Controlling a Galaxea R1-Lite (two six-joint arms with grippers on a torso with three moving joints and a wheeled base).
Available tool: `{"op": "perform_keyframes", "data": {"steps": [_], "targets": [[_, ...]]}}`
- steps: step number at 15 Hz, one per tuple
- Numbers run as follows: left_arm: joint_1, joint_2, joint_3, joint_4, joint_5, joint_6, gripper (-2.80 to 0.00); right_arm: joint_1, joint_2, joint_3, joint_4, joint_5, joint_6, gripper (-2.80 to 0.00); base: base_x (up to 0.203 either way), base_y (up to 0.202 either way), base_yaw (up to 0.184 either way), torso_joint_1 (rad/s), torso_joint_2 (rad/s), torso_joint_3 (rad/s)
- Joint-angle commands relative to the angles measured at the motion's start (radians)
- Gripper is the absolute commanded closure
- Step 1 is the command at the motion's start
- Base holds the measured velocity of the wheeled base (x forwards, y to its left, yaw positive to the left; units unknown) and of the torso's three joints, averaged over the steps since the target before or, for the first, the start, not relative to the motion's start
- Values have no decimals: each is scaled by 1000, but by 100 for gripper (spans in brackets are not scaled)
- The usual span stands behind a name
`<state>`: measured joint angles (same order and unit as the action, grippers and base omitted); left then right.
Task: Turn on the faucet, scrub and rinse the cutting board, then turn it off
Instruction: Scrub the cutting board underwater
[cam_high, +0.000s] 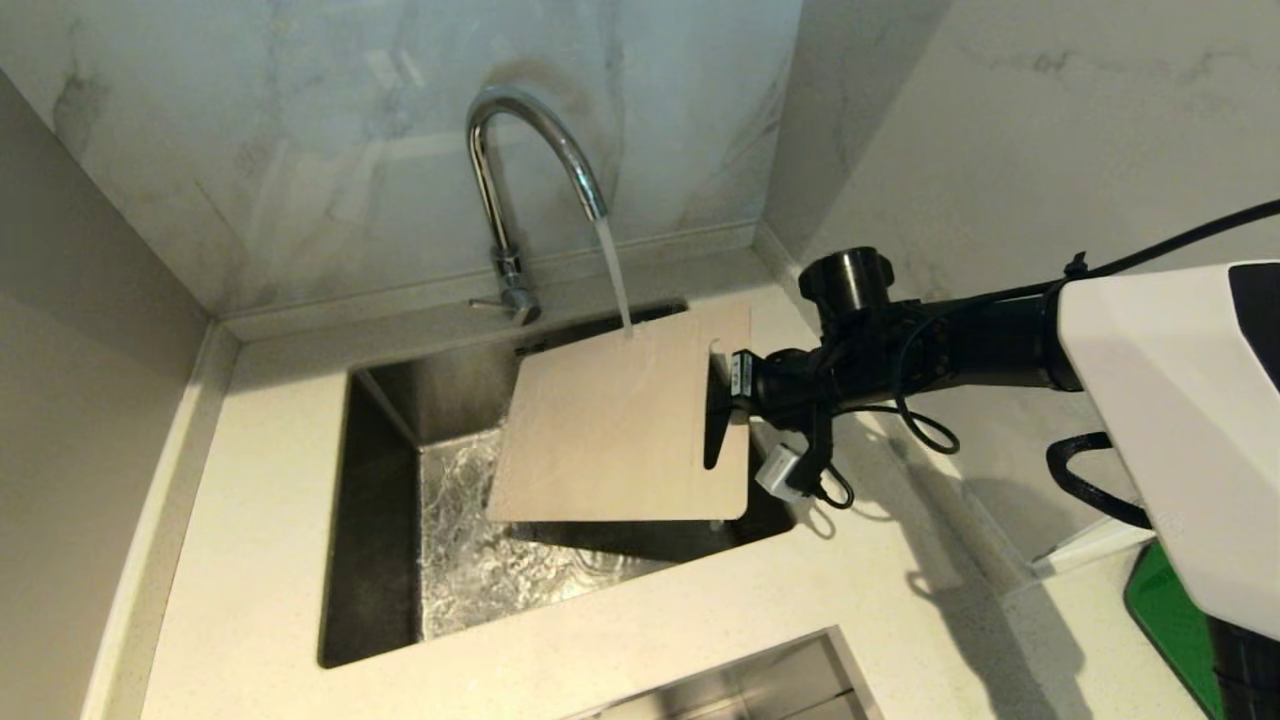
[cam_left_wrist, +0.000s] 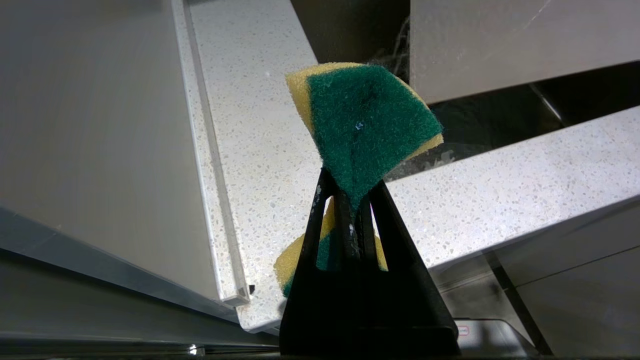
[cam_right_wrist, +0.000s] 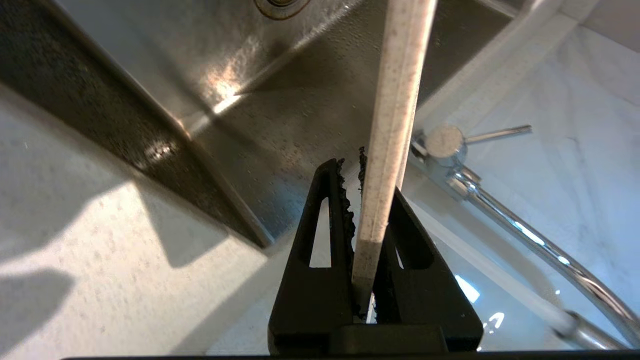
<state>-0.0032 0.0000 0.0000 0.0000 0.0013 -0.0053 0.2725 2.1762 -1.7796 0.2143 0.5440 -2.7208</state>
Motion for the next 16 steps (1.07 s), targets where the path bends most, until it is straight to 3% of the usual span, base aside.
{"op": "perform_keyframes", "data": {"steps": [1, 16], "targets": [[0, 0, 2, 0, 0, -1, 0, 3, -57, 28, 21, 5, -17, 0, 0, 0, 0, 0, 0, 0], [0, 0, 2, 0, 0, -1, 0, 26, -383, 411, 17, 39, -10, 0, 0, 0, 0, 0, 0, 0]]}}
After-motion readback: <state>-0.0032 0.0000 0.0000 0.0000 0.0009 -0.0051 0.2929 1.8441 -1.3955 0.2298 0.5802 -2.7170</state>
